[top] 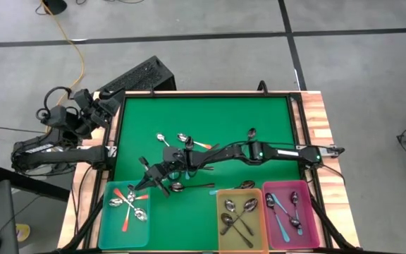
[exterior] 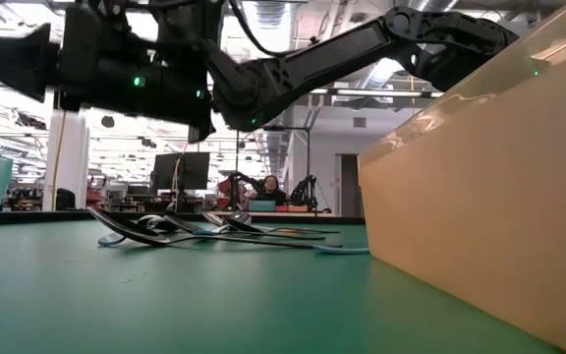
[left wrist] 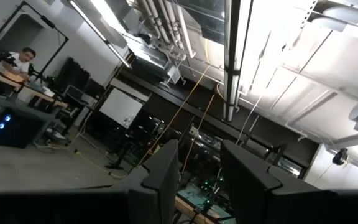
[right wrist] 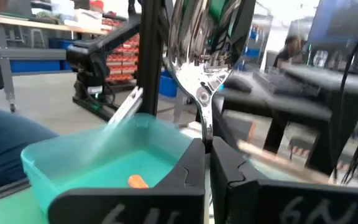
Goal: Sort silverware by color (type)
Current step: Put the orange spoon into the green bin
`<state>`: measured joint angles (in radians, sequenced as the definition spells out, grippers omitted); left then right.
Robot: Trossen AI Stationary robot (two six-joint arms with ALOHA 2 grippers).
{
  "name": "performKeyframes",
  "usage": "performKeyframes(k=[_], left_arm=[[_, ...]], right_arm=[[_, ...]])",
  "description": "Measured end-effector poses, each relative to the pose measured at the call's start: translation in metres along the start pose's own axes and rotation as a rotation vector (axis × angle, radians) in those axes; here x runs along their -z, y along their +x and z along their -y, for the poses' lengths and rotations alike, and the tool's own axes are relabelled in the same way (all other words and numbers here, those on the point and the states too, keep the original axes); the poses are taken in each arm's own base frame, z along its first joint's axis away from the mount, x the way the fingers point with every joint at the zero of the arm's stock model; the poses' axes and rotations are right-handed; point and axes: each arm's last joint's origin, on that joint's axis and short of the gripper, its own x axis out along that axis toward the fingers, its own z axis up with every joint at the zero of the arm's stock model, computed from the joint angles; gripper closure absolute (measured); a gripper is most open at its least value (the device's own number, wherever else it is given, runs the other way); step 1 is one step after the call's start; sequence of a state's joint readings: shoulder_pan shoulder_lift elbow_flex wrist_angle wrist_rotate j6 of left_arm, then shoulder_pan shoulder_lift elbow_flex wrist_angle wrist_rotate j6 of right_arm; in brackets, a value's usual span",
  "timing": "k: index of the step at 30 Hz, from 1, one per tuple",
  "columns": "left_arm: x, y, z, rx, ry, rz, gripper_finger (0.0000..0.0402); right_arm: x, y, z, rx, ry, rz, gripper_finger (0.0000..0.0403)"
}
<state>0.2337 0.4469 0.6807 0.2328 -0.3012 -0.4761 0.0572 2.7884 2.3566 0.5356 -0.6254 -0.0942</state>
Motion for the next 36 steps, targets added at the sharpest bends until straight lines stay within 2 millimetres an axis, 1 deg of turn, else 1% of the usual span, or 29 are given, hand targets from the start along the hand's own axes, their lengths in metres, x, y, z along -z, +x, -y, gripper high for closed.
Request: performKeyframes(k=[3, 7, 12, 19, 26, 36], left_arm=[[0.001, 0.0, 0.0, -0.003, 0.002, -0.005, 0.0296], [0.001, 0.0, 0.0, -0.004, -0.001, -0.009, 0.0296], [0.001, 0.0, -0.001, -0.005, -0.011, -0.01, 0.0296], [0.002, 0.0, -0.001, -0.011, -0.01, -0.024, 0.0296], [0.003, 0.0, -0.002, -0.019, 0.003, -0.03, 0.0296], [0.004, 0.0, -0.002, -0.026, 0.001, -0.04, 0.0296]], right_arm=[[0.009, -0.001, 0.001, 0.014, 0.038, -0.003, 0.0393], [0.005, -0.002, 0.003, 0.03, 0.0, 0.011, 0.0393], [0.006, -0.003, 0.004, 0.034, 0.042, 0.0, 0.0393], [0.008, -0.005, 0.006, 0.041, 0.056, -0.021, 0.0391], [0.011, -0.008, 0.011, 0.07, 0.09, -0.048, 0.0372], [0.011, -0.007, 0.01, 0.091, 0.083, -0.044, 0.034]])
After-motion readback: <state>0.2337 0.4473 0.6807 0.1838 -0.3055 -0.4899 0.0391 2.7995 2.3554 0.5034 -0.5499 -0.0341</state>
